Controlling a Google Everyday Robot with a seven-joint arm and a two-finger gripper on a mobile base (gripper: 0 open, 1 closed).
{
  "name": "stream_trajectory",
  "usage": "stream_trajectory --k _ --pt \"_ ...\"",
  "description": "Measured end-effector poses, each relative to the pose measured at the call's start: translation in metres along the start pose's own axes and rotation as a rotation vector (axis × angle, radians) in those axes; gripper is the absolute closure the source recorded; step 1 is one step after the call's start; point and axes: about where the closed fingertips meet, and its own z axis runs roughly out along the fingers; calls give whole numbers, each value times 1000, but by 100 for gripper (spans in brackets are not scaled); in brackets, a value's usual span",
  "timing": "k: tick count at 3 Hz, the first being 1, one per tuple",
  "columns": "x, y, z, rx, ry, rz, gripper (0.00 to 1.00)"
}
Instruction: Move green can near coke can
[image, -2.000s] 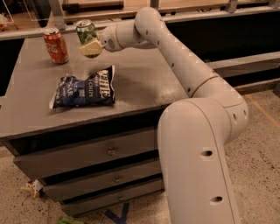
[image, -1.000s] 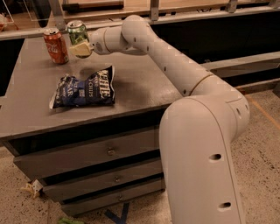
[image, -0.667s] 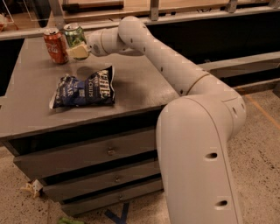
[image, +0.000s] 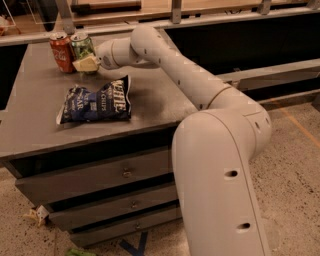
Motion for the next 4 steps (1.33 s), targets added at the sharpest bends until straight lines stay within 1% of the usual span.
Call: stream_trajectory --k 1,2,4 --pt "7 -1 5 -5 10 22 84" --pt "11 -2 7 -7 13 36 59" --pt "10 -2 7 -9 11 43 13"
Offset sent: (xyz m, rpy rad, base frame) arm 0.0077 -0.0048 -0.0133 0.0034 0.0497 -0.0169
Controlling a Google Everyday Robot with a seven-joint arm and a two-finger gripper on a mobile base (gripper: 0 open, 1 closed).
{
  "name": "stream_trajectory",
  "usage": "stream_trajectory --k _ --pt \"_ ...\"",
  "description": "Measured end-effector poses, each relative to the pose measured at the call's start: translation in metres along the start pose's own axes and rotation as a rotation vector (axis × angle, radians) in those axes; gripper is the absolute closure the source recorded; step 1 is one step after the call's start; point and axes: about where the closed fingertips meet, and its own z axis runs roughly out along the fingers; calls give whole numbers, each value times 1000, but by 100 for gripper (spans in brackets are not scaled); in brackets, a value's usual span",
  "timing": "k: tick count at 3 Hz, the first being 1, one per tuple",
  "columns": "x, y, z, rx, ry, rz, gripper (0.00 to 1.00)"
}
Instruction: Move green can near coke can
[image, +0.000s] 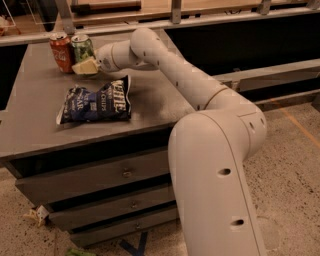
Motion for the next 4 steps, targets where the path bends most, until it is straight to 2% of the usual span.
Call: stream_trajectory --k 1,2,3,4 --pt "0 0 0 0 0 0 0" --pt "4 -6 -7 8 5 14 0" --pt "14 -24 -34 60 24 32 0" --pt "26 -52 -78 153 50 48 0"
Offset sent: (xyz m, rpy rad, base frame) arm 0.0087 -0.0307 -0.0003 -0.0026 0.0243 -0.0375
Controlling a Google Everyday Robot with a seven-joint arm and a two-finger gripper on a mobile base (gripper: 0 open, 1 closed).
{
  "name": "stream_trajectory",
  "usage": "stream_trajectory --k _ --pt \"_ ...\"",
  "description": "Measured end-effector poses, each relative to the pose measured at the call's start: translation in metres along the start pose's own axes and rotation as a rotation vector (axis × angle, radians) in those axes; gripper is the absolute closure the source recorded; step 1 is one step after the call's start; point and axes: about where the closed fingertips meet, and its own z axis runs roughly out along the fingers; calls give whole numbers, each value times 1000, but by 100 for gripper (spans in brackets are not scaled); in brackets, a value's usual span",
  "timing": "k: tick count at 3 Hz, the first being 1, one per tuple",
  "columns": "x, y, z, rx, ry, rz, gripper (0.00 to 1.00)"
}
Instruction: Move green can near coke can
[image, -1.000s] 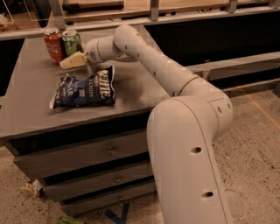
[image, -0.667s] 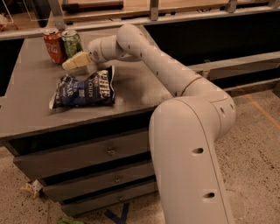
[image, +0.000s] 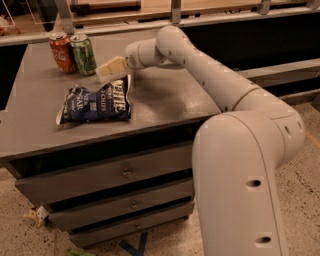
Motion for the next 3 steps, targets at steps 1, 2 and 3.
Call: stream_trajectory --k 1,2,3 --pt "7 -38 -43 122 -7 28 0" --pt "-1 -72 -75 254 -83 47 0" --pt "-1 -72 -75 254 -83 47 0"
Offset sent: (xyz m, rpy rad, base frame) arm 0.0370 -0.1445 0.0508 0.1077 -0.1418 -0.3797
